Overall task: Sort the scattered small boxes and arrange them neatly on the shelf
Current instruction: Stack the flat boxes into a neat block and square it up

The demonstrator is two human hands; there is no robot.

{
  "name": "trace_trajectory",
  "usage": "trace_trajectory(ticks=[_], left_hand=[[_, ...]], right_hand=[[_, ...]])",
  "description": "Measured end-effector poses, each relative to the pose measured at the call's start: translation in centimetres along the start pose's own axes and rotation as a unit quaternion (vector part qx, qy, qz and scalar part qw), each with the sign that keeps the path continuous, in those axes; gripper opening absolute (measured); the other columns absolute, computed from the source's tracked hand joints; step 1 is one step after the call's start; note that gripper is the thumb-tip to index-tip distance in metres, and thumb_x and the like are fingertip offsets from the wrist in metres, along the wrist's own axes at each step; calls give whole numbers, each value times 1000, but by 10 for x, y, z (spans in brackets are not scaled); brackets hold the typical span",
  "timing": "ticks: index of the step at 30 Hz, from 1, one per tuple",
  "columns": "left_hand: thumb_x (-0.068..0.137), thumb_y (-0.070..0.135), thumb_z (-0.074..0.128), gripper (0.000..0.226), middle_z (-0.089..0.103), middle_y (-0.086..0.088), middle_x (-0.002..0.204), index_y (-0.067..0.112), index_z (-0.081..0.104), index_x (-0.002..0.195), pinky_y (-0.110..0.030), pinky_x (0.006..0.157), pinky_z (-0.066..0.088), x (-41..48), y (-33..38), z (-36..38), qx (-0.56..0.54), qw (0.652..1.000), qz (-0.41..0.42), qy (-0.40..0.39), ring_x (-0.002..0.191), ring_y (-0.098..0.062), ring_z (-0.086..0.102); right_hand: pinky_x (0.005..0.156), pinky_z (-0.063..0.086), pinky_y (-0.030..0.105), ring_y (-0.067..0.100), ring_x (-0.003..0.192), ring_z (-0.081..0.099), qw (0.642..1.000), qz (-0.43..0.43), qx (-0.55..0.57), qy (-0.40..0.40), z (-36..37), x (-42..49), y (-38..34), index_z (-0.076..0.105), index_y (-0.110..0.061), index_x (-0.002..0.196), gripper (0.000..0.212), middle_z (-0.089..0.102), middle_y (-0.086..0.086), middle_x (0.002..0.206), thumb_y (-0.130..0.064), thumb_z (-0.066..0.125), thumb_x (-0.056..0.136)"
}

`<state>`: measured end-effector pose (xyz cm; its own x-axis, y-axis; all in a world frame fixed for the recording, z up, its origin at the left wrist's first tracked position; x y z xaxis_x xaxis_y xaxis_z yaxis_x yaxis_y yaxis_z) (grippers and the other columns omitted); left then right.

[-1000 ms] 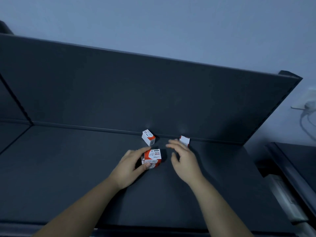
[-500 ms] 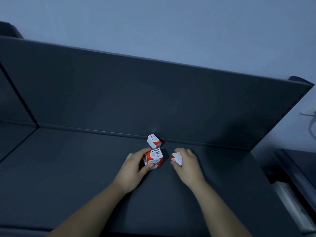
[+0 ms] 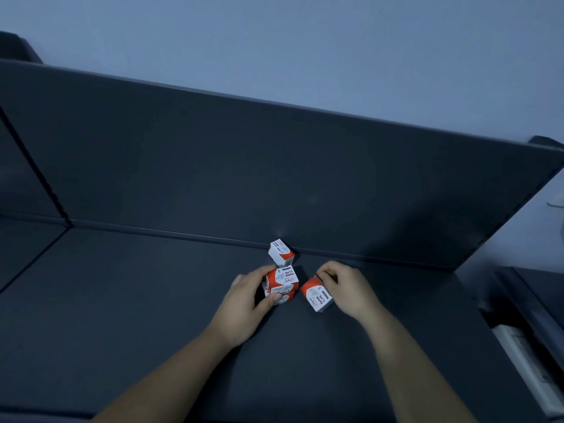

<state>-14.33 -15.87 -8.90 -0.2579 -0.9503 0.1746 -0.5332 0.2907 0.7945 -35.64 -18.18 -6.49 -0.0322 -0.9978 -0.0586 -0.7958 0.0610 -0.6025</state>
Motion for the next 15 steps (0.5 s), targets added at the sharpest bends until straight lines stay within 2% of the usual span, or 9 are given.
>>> trace_trajectory(ticks=[2, 6, 9, 11, 13, 15], left_hand=[[94, 41, 58, 48, 54, 31, 121, 44, 39, 138, -8, 88, 34, 0, 1, 0, 1, 1000, 2, 0, 112, 7, 41], [94, 43, 56, 49, 50, 35, 122, 44, 38, 139, -7, 89, 33, 1, 1, 0, 4, 1000, 1, -1, 113, 7, 40], [94, 42, 58, 49, 53, 31, 121, 45, 38, 139, -8, 88, 33, 1, -1, 1, 0, 1000, -2, 1, 112, 6, 41], [94, 42, 58, 48, 54, 30, 120, 45, 39, 138, -8, 88, 34, 2, -1, 0, -1, 1000, -5, 1, 111, 6, 42], [94, 42, 57, 47, 55, 30, 119, 44, 40, 137, -9, 87, 34, 2, 0, 0, -2, 1000, -5, 2, 110, 5, 42], [94, 41, 57, 46, 55, 30, 118, 44, 40, 136, -11, 87, 35, 2, 0, 0, -2, 1000, -5, 1, 109, 5, 42]], right_hand=[[76, 51, 27, 9, 89, 63, 999, -18, -20, 39, -5, 5, -3, 66, -23, 99, 11, 66, -12, 97, -18, 56, 96], [80, 52, 31, 13, 91, 61, 992, -77, -23, 97, -9, 16, -37, 66, -17, 106, 15, 59, -7, 109, -15, 55, 96], [88, 51, 34, 15, 102, 60, 994, -94, -25, 44, 11, 32, -63, 62, -19, 117, 24, 58, -4, 117, -24, 60, 94], [91, 50, 39, 18, 107, 60, 998, -35, -53, 0, 27, 47, -60, 58, -20, 122, 36, 60, -2, 119, -38, 64, 91], [89, 52, 40, 18, 100, 63, 998, 23, -50, -29, 36, 57, -53, 62, -22, 114, 39, 66, -5, 109, -49, 66, 86], [82, 56, 41, 16, 86, 66, 998, 21, -34, -38, 40, 60, -55, 68, -26, 96, 25, 71, -8, 93, -47, 67, 84]])
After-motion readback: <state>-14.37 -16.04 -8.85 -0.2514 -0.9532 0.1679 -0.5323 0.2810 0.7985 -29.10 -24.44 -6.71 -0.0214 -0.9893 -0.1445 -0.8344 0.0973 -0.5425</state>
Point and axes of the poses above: each hand's wrist, its own x-axis towards the middle knuckle, its own z-axis out of the palm, y = z × x, the point moved 10 cm from there along x, towards the middle knuckle
